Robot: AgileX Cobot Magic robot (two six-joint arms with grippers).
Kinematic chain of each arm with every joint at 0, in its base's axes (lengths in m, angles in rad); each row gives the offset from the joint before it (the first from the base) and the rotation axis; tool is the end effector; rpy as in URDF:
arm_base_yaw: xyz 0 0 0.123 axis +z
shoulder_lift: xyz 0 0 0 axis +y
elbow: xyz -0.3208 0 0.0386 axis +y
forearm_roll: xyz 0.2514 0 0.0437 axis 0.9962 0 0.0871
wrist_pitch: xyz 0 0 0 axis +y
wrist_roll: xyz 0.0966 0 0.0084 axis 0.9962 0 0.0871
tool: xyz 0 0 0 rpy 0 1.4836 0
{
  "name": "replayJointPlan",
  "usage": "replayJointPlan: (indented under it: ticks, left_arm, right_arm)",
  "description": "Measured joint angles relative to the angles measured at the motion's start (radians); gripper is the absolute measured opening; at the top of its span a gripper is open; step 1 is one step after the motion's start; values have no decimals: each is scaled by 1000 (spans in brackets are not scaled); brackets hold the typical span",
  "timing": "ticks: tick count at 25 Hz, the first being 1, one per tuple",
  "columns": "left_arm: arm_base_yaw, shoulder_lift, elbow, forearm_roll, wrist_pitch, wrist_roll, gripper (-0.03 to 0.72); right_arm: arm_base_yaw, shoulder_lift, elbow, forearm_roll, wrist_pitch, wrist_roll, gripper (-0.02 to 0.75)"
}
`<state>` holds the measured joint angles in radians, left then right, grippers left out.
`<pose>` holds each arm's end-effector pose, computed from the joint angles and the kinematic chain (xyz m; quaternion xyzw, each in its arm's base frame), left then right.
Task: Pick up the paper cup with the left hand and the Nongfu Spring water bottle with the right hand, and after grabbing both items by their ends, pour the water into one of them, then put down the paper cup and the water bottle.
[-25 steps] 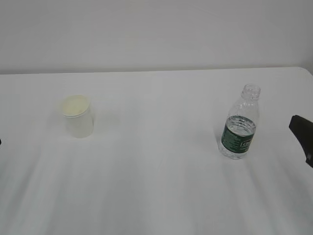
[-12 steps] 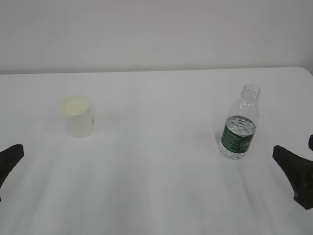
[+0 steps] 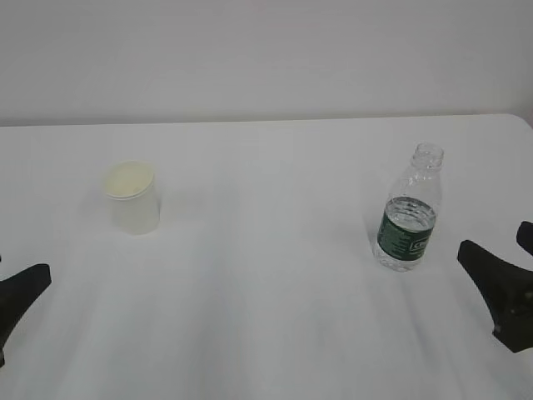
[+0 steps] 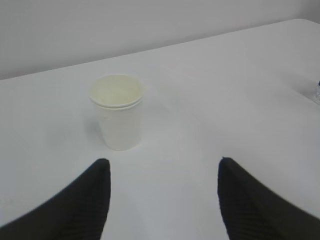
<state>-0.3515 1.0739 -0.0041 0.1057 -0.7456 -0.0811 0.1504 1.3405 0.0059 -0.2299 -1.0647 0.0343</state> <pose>0.1234 -0.0527 0.2009 0.1579 0.7704 -0.1366 0.6024 0.1512 0.0425 0.1893 -0.1510 0.7598 0.1002 0.6243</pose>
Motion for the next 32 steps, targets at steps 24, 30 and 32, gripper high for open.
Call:
replayJointPlan:
  ticks: [24, 30, 32]
  left_arm:
    - [0, 20, 0, -89, -40, -8, 465]
    - [0, 168, 0, -106, -143, -8, 578]
    - [0, 232, 0, -120, -217, -8, 596]
  right_arm:
    - [0, 183, 0, 46, -76, 0, 574]
    - [0, 183, 0, 46, -76, -2, 574]
    - [0, 183, 0, 48, -76, -2, 574]
